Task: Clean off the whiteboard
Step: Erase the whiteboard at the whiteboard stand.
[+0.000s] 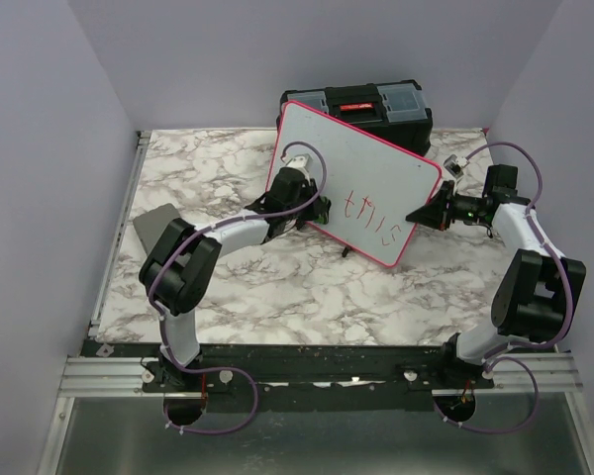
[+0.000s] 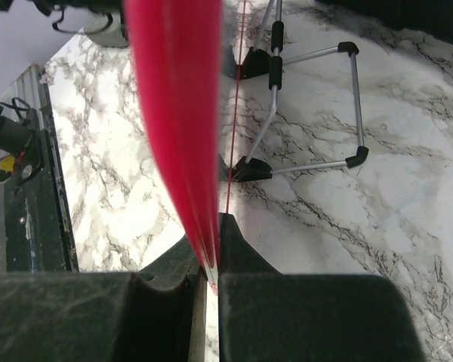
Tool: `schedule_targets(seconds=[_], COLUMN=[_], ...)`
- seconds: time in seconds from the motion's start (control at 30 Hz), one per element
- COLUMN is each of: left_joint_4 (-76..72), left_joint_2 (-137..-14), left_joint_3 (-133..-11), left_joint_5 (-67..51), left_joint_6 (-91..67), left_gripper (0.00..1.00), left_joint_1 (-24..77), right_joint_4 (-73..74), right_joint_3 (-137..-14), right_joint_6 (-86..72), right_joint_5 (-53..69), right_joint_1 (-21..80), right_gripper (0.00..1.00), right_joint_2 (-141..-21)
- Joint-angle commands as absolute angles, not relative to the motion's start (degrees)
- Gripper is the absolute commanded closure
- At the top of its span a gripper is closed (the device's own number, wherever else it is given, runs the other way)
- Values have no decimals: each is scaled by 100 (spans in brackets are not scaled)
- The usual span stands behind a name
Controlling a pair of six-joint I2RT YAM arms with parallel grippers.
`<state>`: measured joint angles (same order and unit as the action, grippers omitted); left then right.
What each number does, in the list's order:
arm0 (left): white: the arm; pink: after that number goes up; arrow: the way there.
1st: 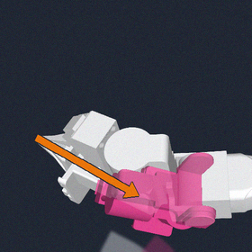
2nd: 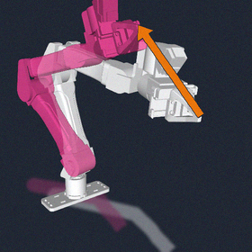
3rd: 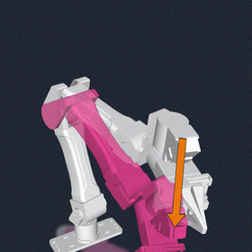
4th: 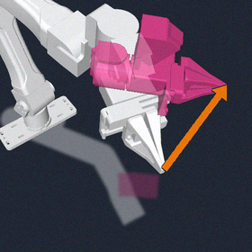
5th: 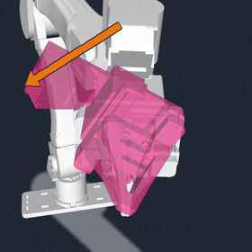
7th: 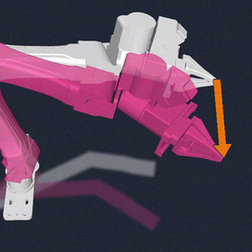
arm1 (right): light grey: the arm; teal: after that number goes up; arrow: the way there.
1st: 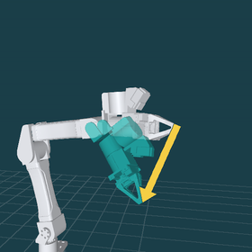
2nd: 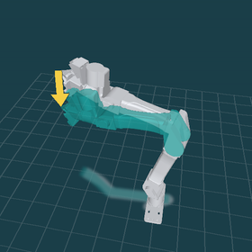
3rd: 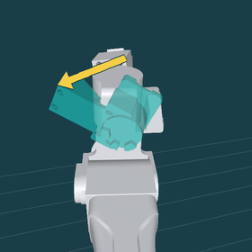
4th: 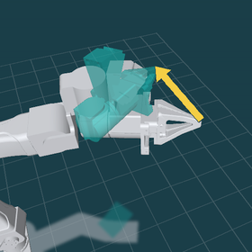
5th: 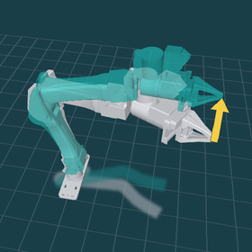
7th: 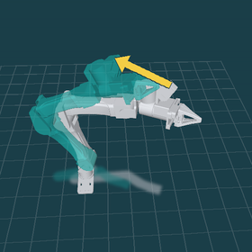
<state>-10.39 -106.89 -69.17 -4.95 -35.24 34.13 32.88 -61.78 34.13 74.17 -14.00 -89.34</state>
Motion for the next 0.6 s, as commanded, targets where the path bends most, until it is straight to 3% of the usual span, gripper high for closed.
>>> schedule_targets(seconds=[0.0,0.3,0.57], left_joint_4=[-989,-809,-206], left_joint_2=[-10907,-10796,-10758], left_joint_3=[-6416,-6524,-7381], left_joint_5=[-527,-509,-454], left_joint_6=[-3680,-3668,-3393], left_gripper=[100,100,100], left_joint_1=[3703,3836,3393], right_joint_4=[3647,3665,3691], right_joint_3=[-6330,-6328,-6337], right_joint_6=[3453,3462,3480], right_joint_5=[7919,7939,7945], right_joint_1=[-1318,-1318,-1318], right_gripper=[99,99,99], right_joint_2=[-8930,-8879,-8851])
